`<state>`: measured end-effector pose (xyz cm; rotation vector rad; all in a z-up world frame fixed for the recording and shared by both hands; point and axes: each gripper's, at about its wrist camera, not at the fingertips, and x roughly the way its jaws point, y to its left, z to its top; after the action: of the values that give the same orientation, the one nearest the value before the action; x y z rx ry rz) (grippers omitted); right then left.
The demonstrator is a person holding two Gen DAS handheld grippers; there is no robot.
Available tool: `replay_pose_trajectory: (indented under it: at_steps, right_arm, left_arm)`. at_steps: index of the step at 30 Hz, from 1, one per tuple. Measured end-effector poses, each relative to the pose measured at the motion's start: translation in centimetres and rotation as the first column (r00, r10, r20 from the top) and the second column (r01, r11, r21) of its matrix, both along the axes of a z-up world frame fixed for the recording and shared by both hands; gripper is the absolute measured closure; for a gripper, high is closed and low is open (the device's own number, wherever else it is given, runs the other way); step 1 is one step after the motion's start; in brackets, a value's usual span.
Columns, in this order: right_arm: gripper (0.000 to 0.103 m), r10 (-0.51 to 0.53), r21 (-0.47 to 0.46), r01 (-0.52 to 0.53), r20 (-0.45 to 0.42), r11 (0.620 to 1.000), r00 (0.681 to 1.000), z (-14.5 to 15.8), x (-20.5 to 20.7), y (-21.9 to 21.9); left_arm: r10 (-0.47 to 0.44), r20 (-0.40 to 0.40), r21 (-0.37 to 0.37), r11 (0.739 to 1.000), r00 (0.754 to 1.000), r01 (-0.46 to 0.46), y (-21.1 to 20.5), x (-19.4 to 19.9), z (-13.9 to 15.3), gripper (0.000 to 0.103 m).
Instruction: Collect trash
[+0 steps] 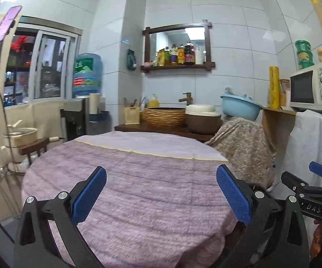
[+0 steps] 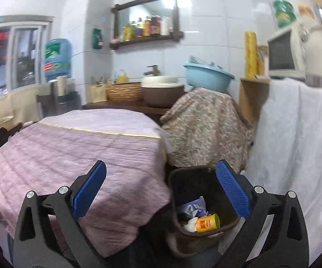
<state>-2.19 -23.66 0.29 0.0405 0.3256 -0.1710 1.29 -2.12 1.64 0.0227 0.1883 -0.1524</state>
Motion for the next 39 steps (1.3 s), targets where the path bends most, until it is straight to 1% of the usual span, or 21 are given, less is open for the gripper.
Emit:
replay_pose_trajectory:
  at_steps: [2,4,8,10,13,16,19,22,28,33,39]
  right_arm:
    - [0.006,0.024,0.003,-0.024,0.025,1.000,0.999,0.1,-1.1,1.0]
    - [0.006,0.023,0.004,-0.024,0.059,1.000,0.998,0.3,-2.2,1.8]
    - [0.006,0.029,0.002,-0.029,0.057,1.000,0.998,0.3,-3.1,2.9]
    - [0.006,0.030,0.007,-0.031,0.056,0.999,0.998,0.2,-3.4,3.3]
    - [0.006,0.023,-0.023,-0.021,0.069,1.000,0.997,0.2,-3.9,3.8]
    - [0.006,0.018,-0.044,-0.015,0.078,0.999,0.997,0.3,-4.1,4.2]
    - [0.006,0.022,-0.030,-0.019,0.075,0.999,0.997,0.2,-4.3,3.8]
    - [0.006,0.012,-0.024,-0.010,0.067,1.000,0.998,0.1,-4.3,3.5]
    - [0.006,0.019,-0.029,-0.017,0.070,0.999,0.997,0.2,-4.5,3.3]
    - [0.006,0.015,-0.038,-0.012,0.078,0.999,0.997,0.2,-4.9,3.4]
    - [0.006,0.014,-0.034,-0.011,0.069,0.999,0.998,0.2,-4.7,3.0]
  left_arm:
    - [0.027,-0.015,0.003,1.000,1.000,-0.027,0.5,-0.8,-0.4,0.005]
    - [0.053,-0.024,-0.001,0.999,0.998,-0.053,1.3,-1.5,-0.8,0.005]
    - [0.102,-0.035,-0.016,0.995,0.994,-0.103,2.6,-2.7,-1.5,0.005]
    - [0.106,-0.020,-0.010,0.994,0.994,-0.106,2.6,-3.2,-1.6,0.005]
    - [0.117,-0.013,0.005,0.993,0.993,-0.117,2.5,-3.4,-1.6,0.005]
    - [0.121,-0.014,-0.011,0.993,0.993,-0.122,2.7,-3.3,-1.5,0.005]
    - [0.118,-0.019,-0.022,0.993,0.993,-0.118,2.8,-3.2,-1.6,0.005]
    - [0.109,-0.025,-0.019,0.994,0.994,-0.109,2.7,-3.3,-1.6,0.005]
    - [0.113,0.005,-0.019,0.993,0.994,-0.112,2.5,-4.0,-1.3,0.005]
    - [0.093,-0.010,-0.019,0.995,0.996,-0.093,2.3,-3.9,-1.4,0.005]
    - [0.084,-0.001,-0.009,0.996,0.996,-0.084,2.1,-4.0,-1.2,0.005]
